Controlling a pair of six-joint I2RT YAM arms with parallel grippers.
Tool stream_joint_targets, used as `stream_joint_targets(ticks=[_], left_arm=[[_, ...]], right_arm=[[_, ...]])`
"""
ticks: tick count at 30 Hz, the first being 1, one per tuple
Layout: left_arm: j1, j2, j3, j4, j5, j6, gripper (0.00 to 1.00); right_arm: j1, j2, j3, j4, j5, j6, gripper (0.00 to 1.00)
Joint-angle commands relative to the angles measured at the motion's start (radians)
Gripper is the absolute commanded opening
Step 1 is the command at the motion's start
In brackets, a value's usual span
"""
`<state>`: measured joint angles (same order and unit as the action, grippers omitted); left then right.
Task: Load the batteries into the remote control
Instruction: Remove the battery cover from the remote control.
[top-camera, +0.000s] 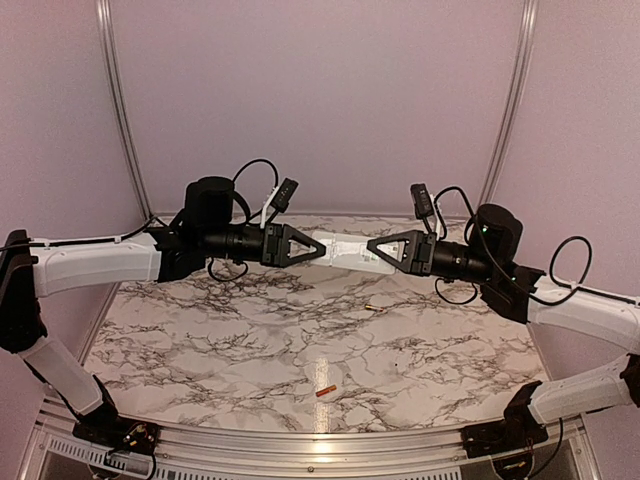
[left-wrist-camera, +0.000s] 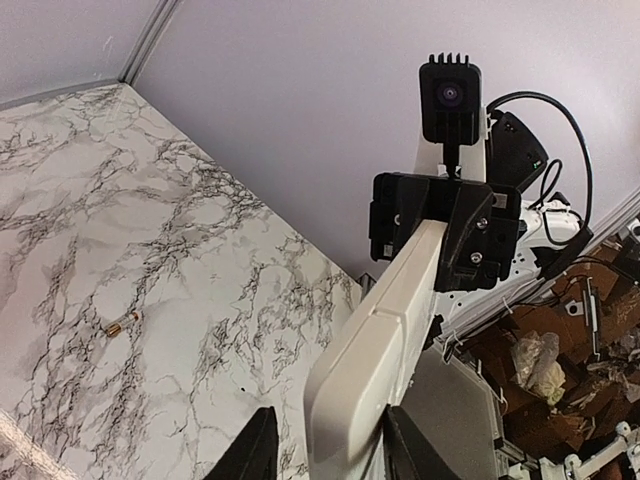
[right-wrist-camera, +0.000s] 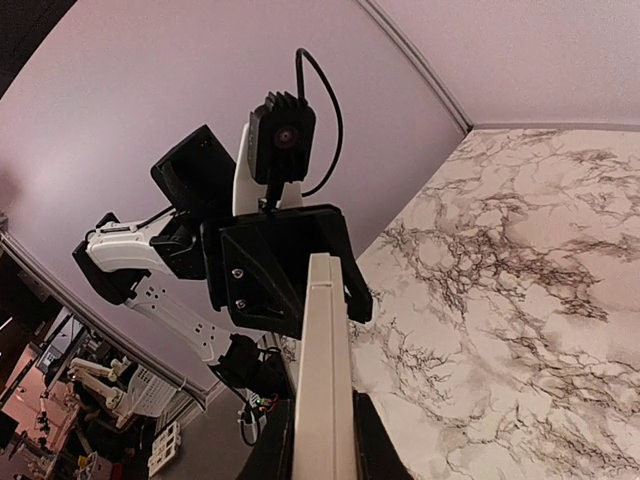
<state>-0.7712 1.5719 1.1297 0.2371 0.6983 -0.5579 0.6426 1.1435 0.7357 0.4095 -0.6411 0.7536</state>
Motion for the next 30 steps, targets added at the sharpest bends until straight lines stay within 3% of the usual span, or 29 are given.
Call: stream_joint_targets(ticks=[1, 10, 24, 30], left_arm=[[0.021, -0.012, 0.014, -0.084, -0.072, 0.032, 0.33], [0.021, -0.016, 0.006, -0.041, -0.01, 0.024, 0.14], [0.026, -0.03, -0.021, 0.026, 0.047, -0.012, 0.06], [0.049, -0.041, -0.063, 0.15, 0.123, -0.085, 0.03]], right_arm=[[-0.004, -0.029, 0.014, 0.029, -0.015, -0.015, 0.0], [-0.004, -0.015, 0.025, -0.037, 0.038, -0.039, 0.0], [-0.026, -0.014, 0.025, -0.083, 0.046, -0.061, 0.0], [-0.046, -0.023, 0.016, -0.07, 0.016, -0.061, 0.0]])
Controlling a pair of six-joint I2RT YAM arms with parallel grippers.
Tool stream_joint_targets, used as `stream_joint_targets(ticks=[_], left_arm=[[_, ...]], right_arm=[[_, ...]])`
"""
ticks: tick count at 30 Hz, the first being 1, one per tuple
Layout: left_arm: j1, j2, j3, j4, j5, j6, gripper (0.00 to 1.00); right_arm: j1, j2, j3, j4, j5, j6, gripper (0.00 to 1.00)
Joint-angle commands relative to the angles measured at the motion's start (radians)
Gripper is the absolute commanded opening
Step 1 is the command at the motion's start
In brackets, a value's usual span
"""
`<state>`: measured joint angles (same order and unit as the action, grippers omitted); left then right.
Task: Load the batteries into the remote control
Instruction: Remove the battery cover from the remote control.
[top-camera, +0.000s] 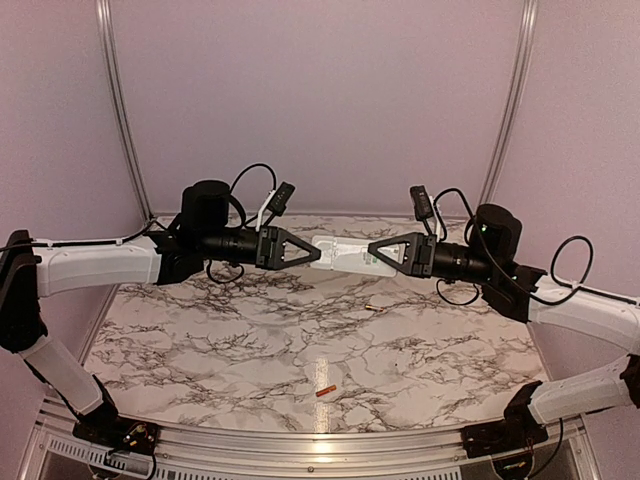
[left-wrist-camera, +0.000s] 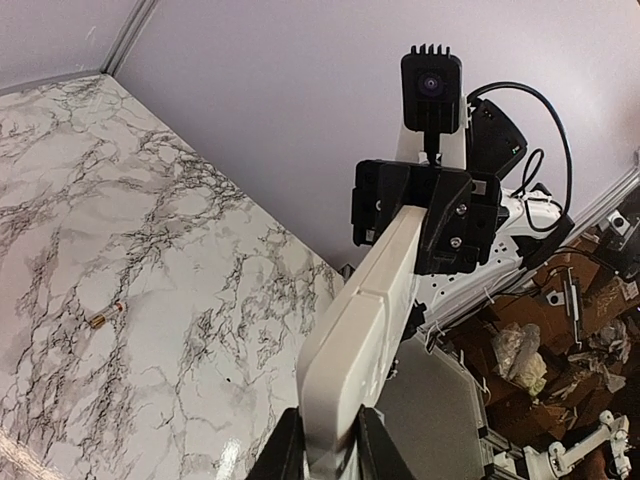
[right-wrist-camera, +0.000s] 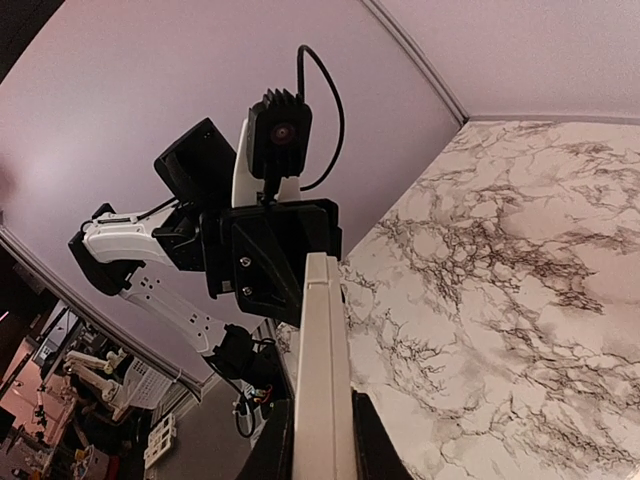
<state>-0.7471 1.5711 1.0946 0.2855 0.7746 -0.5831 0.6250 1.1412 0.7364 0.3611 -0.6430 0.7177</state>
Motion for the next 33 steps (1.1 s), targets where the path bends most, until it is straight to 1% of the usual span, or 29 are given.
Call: stream_joint_targets(ticks=[1, 5, 9, 13, 15, 19, 24, 29, 32, 33], left_arm=[[0.025, -0.039, -0.027, 0.104, 0.052, -0.057, 0.02], [0.025, -0.034, -0.035, 0.143, 0.075, -0.081, 0.0], [0.03, -0.034, -0.034, 0.139, 0.067, -0.079, 0.0], [0.032, -0.049, -0.001, -0.01, -0.022, 0.023, 0.0], [0.032, -0.057, 0.011, -0.057, -0.077, 0.048, 0.0], [0.025, -0.07, 0.02, -0.089, -0.112, 0.073, 0.0], [0.017, -0.062, 0.021, -0.094, -0.095, 0.081, 0.12], [0.016, -0.048, 0.018, -0.069, -0.078, 0.061, 0.13], [0.016, -0.046, 0.019, -0.06, -0.072, 0.059, 0.26], [0.015, -0.046, 0.019, -0.056, -0.07, 0.057, 0.28]], right_arm=[[-0.028, -0.019, 0.015, -0.021, 0.015, -0.025, 0.0], [-0.028, -0.015, 0.007, 0.001, 0.006, -0.014, 0.0], [-0.028, -0.015, 0.009, -0.003, 0.007, -0.018, 0.0], [-0.028, -0.027, 0.031, -0.066, 0.04, -0.046, 0.0], [-0.028, -0.028, 0.035, -0.082, 0.054, -0.05, 0.0], [-0.028, -0.021, 0.032, -0.089, 0.074, -0.038, 0.0], [-0.028, -0.006, 0.02, -0.048, 0.058, -0.009, 0.0], [-0.028, -0.002, 0.022, -0.02, 0.032, 0.005, 0.0], [-0.029, -0.002, 0.022, -0.01, 0.018, 0.01, 0.0], [-0.028, -0.003, 0.021, -0.008, 0.014, 0.01, 0.0]])
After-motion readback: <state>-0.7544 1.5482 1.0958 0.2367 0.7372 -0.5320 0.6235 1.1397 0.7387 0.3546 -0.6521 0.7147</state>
